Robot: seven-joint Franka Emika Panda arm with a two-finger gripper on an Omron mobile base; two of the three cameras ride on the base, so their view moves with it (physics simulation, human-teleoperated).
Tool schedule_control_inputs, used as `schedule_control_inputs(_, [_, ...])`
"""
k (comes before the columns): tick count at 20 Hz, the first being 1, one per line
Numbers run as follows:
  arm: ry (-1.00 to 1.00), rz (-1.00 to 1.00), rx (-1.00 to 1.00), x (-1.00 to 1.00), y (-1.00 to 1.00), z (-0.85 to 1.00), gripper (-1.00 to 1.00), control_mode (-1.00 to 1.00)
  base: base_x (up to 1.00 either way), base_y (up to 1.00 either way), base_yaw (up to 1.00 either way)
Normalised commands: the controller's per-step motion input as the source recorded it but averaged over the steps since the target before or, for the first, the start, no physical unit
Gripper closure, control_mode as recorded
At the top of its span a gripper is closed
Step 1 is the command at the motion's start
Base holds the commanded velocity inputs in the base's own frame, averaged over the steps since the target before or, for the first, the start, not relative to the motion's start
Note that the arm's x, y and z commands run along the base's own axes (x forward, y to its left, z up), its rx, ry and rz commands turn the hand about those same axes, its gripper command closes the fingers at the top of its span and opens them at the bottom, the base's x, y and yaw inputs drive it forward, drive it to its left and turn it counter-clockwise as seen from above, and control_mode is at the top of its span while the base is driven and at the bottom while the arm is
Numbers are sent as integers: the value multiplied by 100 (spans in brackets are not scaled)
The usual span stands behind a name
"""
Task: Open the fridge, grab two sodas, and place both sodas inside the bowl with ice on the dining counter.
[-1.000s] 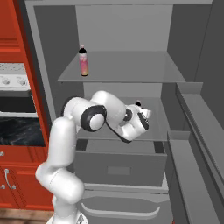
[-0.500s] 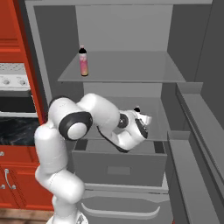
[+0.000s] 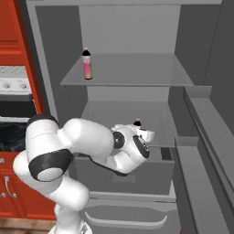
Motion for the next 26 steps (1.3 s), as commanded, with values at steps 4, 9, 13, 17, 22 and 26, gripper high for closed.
schedule_control_inputs(4, [18, 0, 0, -86, 0, 92, 100, -100, 0, 0, 0])
schedule_control_inputs(9, [27, 0, 0, -73, 0, 100, 100, -100, 0, 0, 0])
schedule_control_inputs(13, [30, 0, 0, -63, 0, 100, 100, -100, 0, 0, 0])
schedule_control_inputs(17, [32, 0, 0, -55, 0, 100, 100, -100, 0, 0, 0])
schedule_control_inputs(22, [31, 0, 0, -55, 0, 100, 100, -100, 0, 0, 0])
schedule_control_inputs(26, [30, 0, 1, -59, 0, 100, 100, -100, 0, 0, 0])
